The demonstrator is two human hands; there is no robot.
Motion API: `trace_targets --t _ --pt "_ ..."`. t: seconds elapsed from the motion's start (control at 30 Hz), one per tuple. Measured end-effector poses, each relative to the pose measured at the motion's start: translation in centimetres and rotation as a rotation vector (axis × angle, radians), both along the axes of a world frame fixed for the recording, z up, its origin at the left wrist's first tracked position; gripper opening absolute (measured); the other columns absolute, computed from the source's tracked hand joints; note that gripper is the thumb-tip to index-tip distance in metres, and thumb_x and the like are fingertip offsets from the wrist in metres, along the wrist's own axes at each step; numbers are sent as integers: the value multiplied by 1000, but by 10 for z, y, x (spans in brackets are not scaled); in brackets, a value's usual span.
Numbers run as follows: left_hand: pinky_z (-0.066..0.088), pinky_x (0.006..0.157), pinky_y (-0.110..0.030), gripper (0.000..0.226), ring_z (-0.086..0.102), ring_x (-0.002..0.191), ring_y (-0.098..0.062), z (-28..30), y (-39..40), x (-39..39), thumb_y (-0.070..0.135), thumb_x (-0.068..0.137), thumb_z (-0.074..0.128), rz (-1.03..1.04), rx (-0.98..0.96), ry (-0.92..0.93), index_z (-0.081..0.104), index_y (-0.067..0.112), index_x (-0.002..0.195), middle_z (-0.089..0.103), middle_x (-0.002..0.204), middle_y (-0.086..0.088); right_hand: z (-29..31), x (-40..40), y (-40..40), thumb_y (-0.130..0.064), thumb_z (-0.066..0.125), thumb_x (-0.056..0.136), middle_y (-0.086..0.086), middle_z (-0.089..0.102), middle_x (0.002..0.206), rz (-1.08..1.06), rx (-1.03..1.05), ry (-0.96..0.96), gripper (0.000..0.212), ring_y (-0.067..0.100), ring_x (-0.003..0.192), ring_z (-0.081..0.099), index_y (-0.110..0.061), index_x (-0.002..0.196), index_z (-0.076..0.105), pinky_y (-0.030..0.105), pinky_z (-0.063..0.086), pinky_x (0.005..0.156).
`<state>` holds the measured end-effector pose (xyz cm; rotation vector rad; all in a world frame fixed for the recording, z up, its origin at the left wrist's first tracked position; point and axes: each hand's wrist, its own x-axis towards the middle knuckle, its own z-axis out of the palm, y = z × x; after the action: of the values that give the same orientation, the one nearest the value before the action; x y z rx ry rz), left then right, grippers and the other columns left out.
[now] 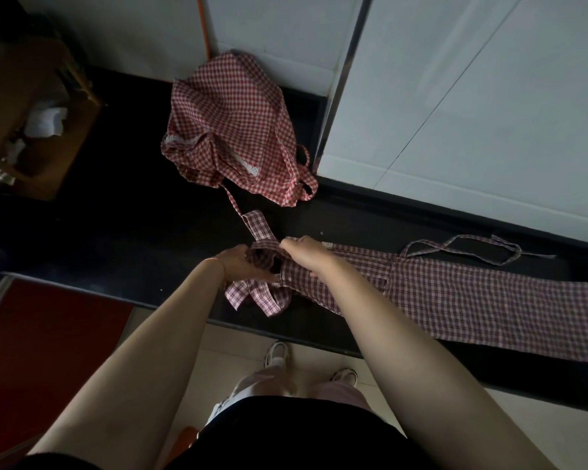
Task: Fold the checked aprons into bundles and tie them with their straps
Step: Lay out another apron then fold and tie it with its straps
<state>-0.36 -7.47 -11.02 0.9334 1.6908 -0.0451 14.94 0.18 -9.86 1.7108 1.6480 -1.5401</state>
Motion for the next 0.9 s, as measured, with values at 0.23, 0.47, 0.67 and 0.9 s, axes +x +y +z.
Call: trace_targets --t 0.23,0.47,0.67,0.9 --pt "54 89 -42 45 63 102 -28 -7 -8 -14 28 82 71 64 88 300 53 13 120 64 111 -6 7 -4 -4 -52 49 87 13 53 140 13 19 -27 71 31 123 53 -9 144 45 43 46 100" --pt "50 89 -42 31 58 110 -36 -20 -20 -40 17 95 46 898 284 505 63 8 119 63 120 -14 2 -3 -6 -26 46 96 12 55 134 127 112 -65 48 27 114 57 -14 143 45 32 45 81" --pt "48 78 -32 16 60 84 -21 -14 -17 -16 22 92 54 481 225 182 68 16 91 65 92 -5 -2 -6 -12 -27 46 96 14 27 158 220 154 -64 62 30 124 50 -38 153 25 36 52 91" --pt "57 84 -38 24 68 97 -31 -26 -17 -32 21 90 60 798 267 182 75 8 104 73 108 -11 1 -10 -22 -20 42 101 19 -1 159 361 166 -150 63 45 142 18 -47 153 20 49 39 111"
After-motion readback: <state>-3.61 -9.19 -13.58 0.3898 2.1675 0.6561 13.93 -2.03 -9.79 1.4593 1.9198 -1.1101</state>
